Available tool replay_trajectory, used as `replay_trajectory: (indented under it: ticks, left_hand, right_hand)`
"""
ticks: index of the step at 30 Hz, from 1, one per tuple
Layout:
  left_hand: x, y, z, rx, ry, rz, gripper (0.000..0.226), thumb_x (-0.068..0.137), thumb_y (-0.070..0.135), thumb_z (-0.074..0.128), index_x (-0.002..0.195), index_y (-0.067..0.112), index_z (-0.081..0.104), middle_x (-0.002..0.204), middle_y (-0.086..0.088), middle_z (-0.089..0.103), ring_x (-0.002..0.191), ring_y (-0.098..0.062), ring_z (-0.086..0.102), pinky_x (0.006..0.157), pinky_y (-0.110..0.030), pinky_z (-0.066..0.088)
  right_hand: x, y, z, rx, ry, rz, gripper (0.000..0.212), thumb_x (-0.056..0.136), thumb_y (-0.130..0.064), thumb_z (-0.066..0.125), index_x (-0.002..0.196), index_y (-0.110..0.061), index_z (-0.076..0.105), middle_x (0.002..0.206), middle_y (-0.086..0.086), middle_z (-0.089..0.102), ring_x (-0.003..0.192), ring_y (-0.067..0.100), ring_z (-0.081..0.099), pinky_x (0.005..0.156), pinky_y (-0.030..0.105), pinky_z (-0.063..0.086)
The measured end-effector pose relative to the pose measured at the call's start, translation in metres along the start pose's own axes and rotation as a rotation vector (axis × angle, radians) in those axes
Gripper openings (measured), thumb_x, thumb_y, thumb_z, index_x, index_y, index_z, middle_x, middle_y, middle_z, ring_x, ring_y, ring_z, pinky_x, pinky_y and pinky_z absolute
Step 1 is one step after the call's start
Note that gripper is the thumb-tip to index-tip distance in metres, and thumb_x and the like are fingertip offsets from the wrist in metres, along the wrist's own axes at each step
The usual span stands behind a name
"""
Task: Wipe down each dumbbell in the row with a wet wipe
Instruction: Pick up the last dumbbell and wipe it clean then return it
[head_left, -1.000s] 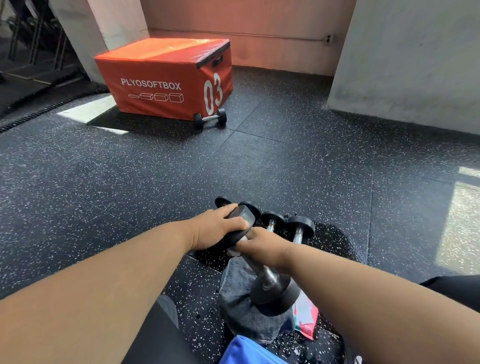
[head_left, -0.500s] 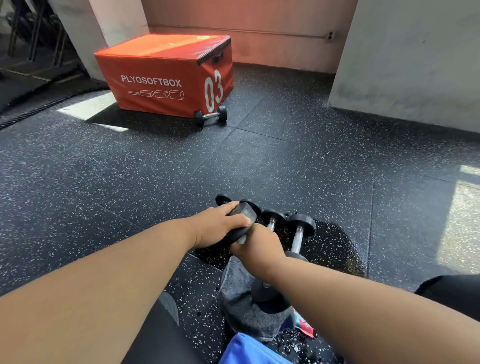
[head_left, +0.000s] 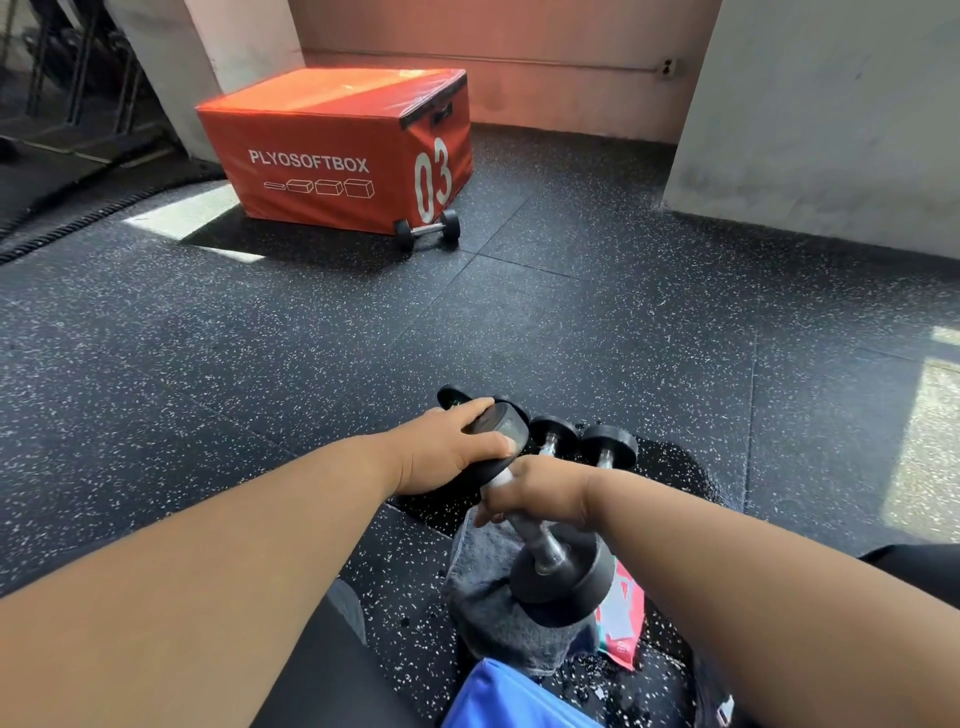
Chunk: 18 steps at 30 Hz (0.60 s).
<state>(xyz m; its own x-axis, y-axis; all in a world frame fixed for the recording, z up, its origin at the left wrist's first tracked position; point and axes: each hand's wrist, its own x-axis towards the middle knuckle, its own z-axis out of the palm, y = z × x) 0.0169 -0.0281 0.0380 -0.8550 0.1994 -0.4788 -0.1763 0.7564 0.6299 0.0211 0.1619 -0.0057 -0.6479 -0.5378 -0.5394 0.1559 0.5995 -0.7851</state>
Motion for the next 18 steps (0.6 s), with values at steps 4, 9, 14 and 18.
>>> replay_trajectory:
  ticks: [4,9,14,18]
  left_hand:
    - [-0.008,0.008,0.000,0.039,-0.013,0.019,0.115,0.060,0.087,0.057,0.165,0.052,0.027,0.150,-0.006,0.041,0.132,-0.029,0.052,0.117,-0.046,0.041]
    - [-0.002,0.003,-0.002,0.009,0.001,-0.010,0.109,0.062,0.088,0.059,0.162,0.055,0.032,0.148,-0.007,0.046,0.131,-0.029,0.055,0.119,-0.048,0.041]
    - [0.006,0.002,0.000,0.011,0.008,-0.027,0.106,0.064,0.092,0.060,0.160,0.058,0.033,0.157,-0.005,0.046,0.138,-0.029,0.052,0.121,-0.052,0.038]
    - [0.002,0.006,0.001,0.015,0.009,-0.036,0.108,0.063,0.091,0.059,0.161,0.054,0.035,0.153,-0.004,0.054,0.133,-0.027,0.056,0.120,-0.049,0.040]
  right_hand:
    - [-0.003,0.001,0.000,0.120,-0.102,-0.005,0.027,0.085,-0.017,0.072,0.094,0.008,0.071,0.049,0.001,0.065,0.091,0.038,0.058,0.114,0.053,0.045]
    - [0.002,-0.010,0.006,-0.113,0.216,-0.059,0.008,0.088,-0.018,0.075,0.094,-0.019,0.070,0.069,-0.008,0.069,0.063,0.011,0.062,0.067,0.029,0.052]
    - [0.021,-0.002,0.040,-0.461,0.606,-0.210,0.028,0.094,-0.023,0.062,0.118,-0.014,0.072,0.104,0.012,0.075,0.093,0.038,0.071,0.065,0.033,0.043]
    - [0.017,-0.006,0.039,-0.208,0.565,-0.234,0.008,0.094,-0.027,0.069,0.097,-0.020,0.073,0.075,-0.002,0.066,0.070,0.020,0.059,0.061,0.029,0.038]
